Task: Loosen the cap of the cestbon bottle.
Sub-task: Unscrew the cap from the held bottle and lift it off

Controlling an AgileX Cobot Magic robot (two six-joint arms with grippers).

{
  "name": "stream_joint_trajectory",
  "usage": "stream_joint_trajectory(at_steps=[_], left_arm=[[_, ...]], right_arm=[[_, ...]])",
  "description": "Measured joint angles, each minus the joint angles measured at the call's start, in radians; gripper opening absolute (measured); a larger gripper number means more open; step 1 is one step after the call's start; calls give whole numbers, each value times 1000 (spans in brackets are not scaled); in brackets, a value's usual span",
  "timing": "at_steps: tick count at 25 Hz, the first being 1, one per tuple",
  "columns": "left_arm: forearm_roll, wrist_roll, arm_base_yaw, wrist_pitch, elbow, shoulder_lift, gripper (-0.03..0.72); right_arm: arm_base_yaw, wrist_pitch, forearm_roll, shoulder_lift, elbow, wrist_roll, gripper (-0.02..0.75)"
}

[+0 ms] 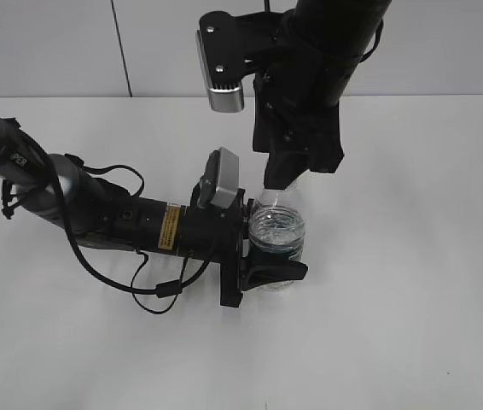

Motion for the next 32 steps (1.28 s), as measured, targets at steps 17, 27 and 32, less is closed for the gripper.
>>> stream_joint_trajectory(at_steps=[17,27,32], left_arm=[[3,-4,0,0,-2,0,406],[1,-25,0,2,-3,0,406],[-2,-39,0,3,-3,0,406]], right_arm=[[0,53,54,-24,-120,513,443],[0,55,-50,-27,-146,1384,443],[0,56,-61,-29,-131,1582,443]])
